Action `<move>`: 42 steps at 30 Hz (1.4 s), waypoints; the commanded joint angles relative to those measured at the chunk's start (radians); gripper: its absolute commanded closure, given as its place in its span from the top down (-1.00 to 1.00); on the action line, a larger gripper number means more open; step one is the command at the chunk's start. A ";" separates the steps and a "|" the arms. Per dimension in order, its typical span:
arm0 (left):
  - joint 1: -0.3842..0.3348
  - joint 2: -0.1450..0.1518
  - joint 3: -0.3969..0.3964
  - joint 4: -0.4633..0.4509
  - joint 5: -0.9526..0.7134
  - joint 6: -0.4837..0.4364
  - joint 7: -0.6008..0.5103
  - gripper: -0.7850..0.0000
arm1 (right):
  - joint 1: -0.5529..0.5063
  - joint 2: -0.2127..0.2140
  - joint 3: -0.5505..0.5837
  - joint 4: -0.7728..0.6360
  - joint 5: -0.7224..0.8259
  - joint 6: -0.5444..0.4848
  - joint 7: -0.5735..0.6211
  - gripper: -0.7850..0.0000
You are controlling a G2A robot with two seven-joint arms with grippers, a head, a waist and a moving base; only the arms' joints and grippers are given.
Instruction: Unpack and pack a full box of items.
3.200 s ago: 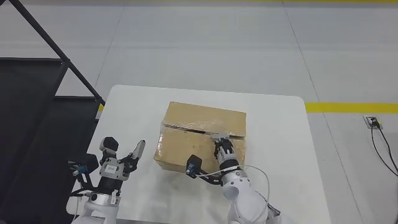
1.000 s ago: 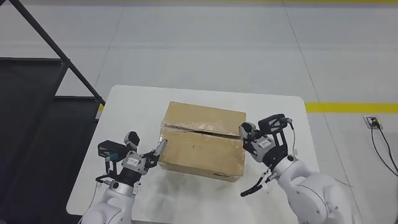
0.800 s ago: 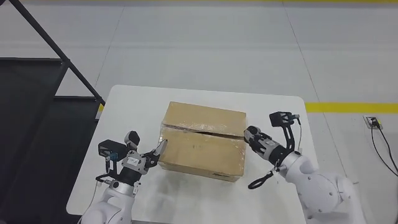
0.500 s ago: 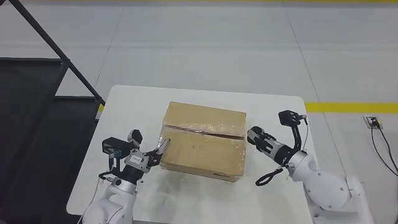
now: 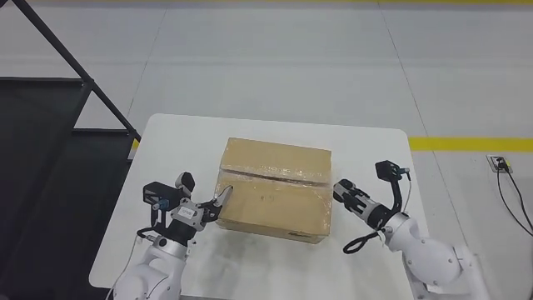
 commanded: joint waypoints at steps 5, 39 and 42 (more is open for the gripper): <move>0.005 0.003 -0.002 0.005 -0.004 0.006 0.006 1.00 | 0.013 0.002 -0.010 0.035 0.012 0.000 -0.014 -1.00; -0.006 0.014 0.018 0.018 -0.010 0.022 0.006 1.00 | -0.003 0.027 -0.013 0.017 0.048 0.031 0.008 0.55; -0.006 0.015 0.019 0.018 -0.011 0.023 0.006 1.00 | -0.005 0.030 -0.008 0.015 0.048 0.035 0.004 0.54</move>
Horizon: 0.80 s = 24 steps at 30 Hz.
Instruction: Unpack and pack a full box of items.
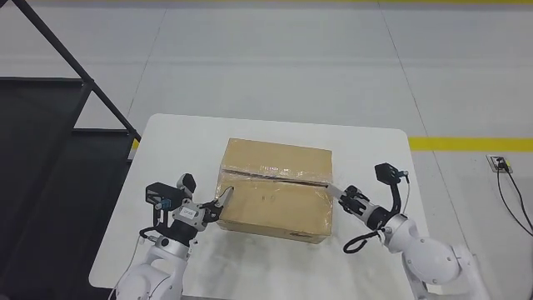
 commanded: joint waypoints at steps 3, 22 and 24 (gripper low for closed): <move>0.000 0.001 0.002 -0.001 0.000 0.002 0.001 1.00 | -0.007 0.003 0.012 -0.006 0.003 0.003 -0.010 0.53; 0.067 0.006 -0.032 -0.054 -0.019 0.023 0.152 1.00 | 0.136 0.019 0.013 0.032 0.349 -0.293 0.119 -0.51; 0.090 0.005 -0.045 -0.066 -0.024 0.037 0.213 1.00 | 0.207 0.024 0.013 0.114 0.437 -0.261 0.233 -1.00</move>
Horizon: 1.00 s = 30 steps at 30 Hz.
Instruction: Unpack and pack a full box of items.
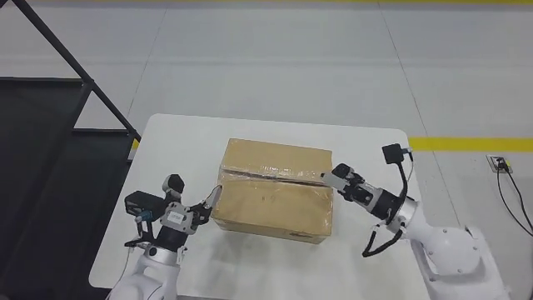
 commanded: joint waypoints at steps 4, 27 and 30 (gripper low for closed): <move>0.043 -0.002 -0.030 -0.012 -0.052 0.017 0.112 1.00 | 0.081 0.007 0.009 0.065 0.029 0.061 0.099 -1.00; 0.047 -0.002 -0.037 -0.010 -0.056 0.017 0.110 1.00 | 0.237 0.028 -0.116 0.273 -0.083 0.402 0.197 -1.00; 0.047 -0.002 -0.037 -0.010 -0.056 0.017 0.110 1.00 | 0.211 0.033 -0.111 0.253 -0.088 0.405 0.184 -1.00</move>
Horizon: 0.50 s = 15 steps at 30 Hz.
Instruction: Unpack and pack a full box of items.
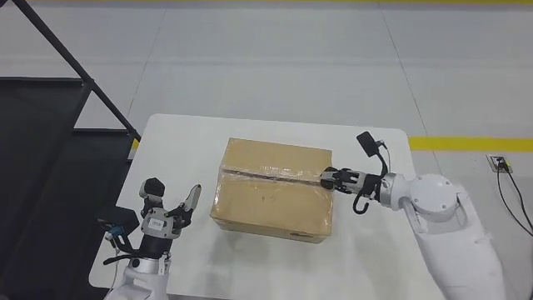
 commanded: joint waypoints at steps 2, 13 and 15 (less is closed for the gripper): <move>0.000 0.000 0.000 0.000 0.000 0.000 0.000 1.00 | -0.023 0.004 0.005 -0.018 0.002 -0.002 -0.007 -1.00; 0.000 0.000 0.000 0.000 0.000 0.000 0.000 1.00 | -0.028 0.009 -0.022 0.000 0.008 0.004 -0.062 -1.00; 0.000 0.000 0.000 0.000 0.000 0.000 0.000 1.00 | -0.019 0.008 -0.037 0.009 0.008 0.010 -0.063 -1.00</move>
